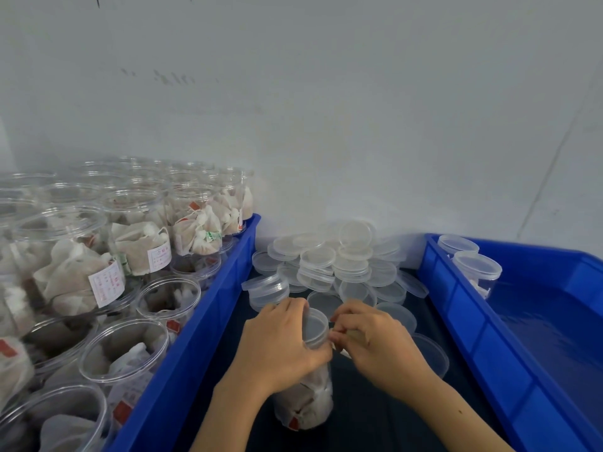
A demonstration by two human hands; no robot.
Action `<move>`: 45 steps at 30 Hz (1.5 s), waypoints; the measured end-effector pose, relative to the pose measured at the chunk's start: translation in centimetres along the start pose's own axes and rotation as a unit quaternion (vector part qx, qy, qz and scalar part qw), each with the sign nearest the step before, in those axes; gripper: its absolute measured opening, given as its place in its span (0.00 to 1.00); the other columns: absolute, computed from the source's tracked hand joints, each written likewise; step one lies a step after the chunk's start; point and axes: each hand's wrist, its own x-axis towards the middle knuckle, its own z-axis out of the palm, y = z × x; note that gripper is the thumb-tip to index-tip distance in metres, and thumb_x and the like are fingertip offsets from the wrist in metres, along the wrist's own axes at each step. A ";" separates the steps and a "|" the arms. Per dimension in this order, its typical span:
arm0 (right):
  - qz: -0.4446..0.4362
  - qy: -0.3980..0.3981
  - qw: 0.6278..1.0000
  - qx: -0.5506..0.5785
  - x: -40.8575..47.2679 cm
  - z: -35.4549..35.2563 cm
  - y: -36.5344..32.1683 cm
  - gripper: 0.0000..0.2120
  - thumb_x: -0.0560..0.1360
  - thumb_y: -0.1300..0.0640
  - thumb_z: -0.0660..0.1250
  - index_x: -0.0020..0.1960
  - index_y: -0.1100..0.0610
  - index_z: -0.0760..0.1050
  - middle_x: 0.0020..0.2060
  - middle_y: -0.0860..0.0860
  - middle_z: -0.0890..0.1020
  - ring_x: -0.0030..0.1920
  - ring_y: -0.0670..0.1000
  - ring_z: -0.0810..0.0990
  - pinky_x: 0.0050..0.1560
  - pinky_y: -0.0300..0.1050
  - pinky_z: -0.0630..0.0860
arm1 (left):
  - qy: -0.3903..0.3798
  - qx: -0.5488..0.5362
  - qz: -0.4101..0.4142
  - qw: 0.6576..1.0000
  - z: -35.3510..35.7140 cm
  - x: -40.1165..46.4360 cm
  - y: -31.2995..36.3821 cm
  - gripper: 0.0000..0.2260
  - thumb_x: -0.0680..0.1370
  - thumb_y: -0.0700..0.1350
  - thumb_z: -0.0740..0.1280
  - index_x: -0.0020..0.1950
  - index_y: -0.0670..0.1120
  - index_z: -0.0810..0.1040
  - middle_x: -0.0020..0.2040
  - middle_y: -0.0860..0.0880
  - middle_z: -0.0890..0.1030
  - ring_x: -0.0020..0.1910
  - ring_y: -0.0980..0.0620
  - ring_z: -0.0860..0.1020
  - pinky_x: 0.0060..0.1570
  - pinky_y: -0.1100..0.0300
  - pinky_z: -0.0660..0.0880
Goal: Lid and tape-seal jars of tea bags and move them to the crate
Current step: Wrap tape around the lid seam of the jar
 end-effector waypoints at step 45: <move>0.102 0.063 0.979 -0.166 -0.5 1.5 1.1 0.07 0.78 0.56 0.60 0.50 0.51 0.77 0.54 0.41 0.71 0.38 0.47 0.77 0.37 0.39 0.74 | 0.045 0.147 0.033 0.988 2.6 0.7 3.3 0.30 0.72 0.69 0.59 0.65 0.50 0.69 0.61 0.55 0.75 0.56 0.51 0.72 0.43 0.59 0.63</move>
